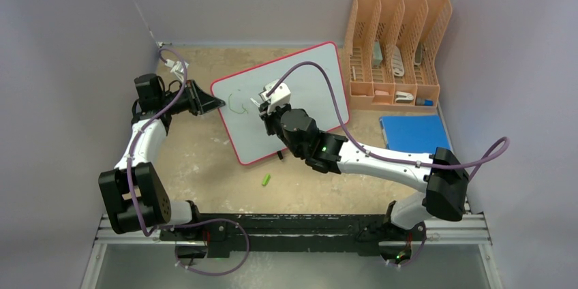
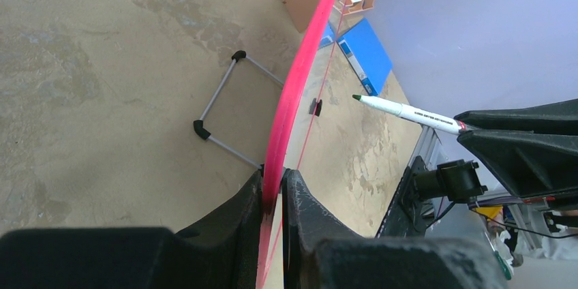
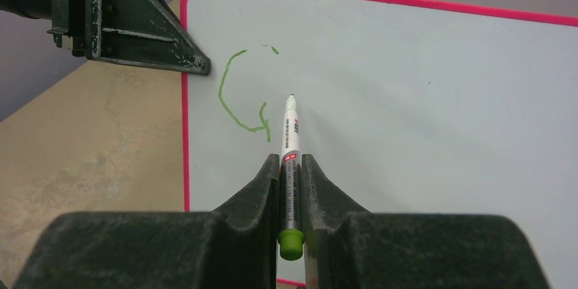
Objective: Write a sentence on the whiteboard
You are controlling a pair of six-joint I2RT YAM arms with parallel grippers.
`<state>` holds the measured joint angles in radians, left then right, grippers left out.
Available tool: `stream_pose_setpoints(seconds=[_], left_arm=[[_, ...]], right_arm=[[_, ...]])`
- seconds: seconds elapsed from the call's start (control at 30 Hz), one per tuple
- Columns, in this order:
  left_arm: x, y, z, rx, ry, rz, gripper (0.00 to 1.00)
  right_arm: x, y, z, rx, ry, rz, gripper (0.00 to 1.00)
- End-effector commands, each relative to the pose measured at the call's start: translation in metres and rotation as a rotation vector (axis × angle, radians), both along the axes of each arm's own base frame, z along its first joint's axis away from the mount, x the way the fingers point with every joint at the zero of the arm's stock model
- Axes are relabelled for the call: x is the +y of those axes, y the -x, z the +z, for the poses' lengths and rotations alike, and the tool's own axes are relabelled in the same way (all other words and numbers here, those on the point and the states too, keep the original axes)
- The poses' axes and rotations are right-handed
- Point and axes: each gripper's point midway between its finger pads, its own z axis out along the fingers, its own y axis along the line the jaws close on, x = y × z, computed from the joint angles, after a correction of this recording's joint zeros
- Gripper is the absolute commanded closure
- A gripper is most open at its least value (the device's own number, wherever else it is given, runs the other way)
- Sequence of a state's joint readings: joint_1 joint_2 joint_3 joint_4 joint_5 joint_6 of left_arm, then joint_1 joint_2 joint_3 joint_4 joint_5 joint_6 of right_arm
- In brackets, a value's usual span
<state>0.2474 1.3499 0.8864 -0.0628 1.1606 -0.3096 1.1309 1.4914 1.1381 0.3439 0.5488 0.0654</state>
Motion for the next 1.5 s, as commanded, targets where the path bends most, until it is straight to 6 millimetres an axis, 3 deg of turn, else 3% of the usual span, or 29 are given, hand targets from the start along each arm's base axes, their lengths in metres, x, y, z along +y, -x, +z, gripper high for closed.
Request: stream_pose_setpoints(seconds=[0.0, 0.43, 0.93, 1.47], left_arm=[[-0.001, -0.004, -0.007, 0.005, -0.043, 0.019, 1.00], [-0.001, -0.005, -0.007, 0.007, -0.045, 0.022, 1.00], [-0.002, -0.004, -0.005, 0.004, -0.042, 0.018, 1.00], [-0.002, -0.004, -0.007, 0.006, -0.044, 0.019, 1.00]], right_arm=[[0.000, -0.001, 0.024, -0.030, -0.078, 0.001, 1.00], [0.000, -0.001, 0.007, -0.012, -0.030, 0.003, 1.00], [-0.007, -0.004, -0.001, -0.007, -0.023, -0.033, 1.00], [0.000, -0.016, -0.006, -0.007, -0.026, -0.037, 1.00]])
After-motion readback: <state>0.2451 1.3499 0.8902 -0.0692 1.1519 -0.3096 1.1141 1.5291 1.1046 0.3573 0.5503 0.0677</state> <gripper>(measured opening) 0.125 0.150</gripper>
